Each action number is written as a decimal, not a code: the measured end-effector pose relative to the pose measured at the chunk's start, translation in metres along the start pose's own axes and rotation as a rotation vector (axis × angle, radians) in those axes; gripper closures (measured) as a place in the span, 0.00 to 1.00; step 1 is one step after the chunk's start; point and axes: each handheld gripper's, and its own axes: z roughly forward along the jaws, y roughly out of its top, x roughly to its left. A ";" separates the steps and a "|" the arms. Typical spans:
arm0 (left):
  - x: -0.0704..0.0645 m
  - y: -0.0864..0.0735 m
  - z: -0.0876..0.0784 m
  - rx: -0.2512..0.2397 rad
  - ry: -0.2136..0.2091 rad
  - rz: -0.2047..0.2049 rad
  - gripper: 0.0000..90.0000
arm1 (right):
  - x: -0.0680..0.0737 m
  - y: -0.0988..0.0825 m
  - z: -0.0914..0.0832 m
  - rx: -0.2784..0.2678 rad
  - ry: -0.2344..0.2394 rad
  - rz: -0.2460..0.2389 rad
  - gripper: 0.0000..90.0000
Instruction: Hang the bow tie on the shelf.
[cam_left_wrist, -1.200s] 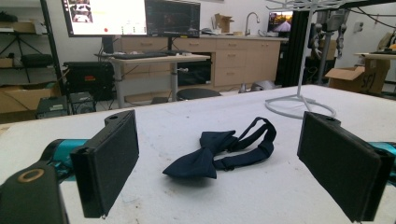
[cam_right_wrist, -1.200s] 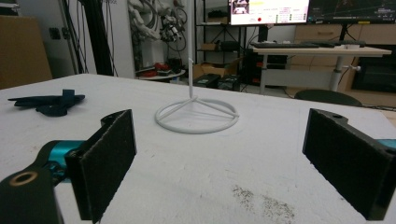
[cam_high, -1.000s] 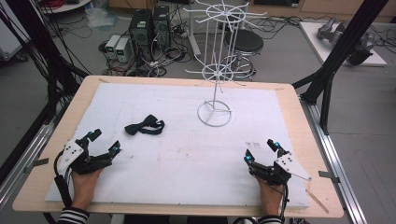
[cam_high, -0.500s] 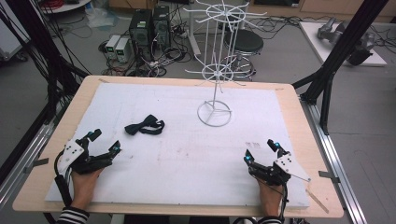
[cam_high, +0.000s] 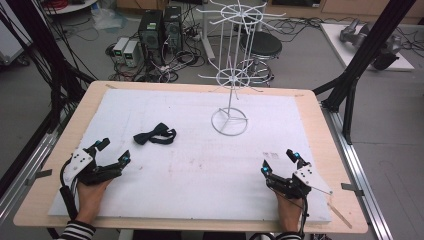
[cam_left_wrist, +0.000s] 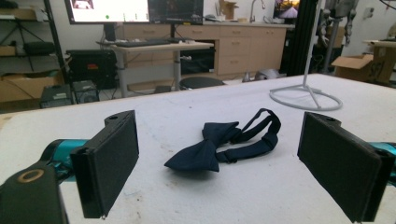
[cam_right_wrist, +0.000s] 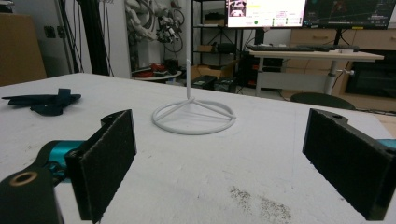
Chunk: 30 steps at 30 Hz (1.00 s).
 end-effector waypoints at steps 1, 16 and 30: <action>0.000 0.005 0.002 0.003 -0.001 0.006 0.14 | 0.000 0.000 0.000 0.000 0.001 0.001 0.10; 0.002 0.039 0.015 0.051 -0.006 0.066 0.14 | -0.001 0.000 0.000 -0.001 -0.001 0.003 0.10; 0.007 0.063 0.047 0.222 -0.036 0.074 0.15 | -0.001 0.000 0.000 0.000 -0.003 0.007 0.10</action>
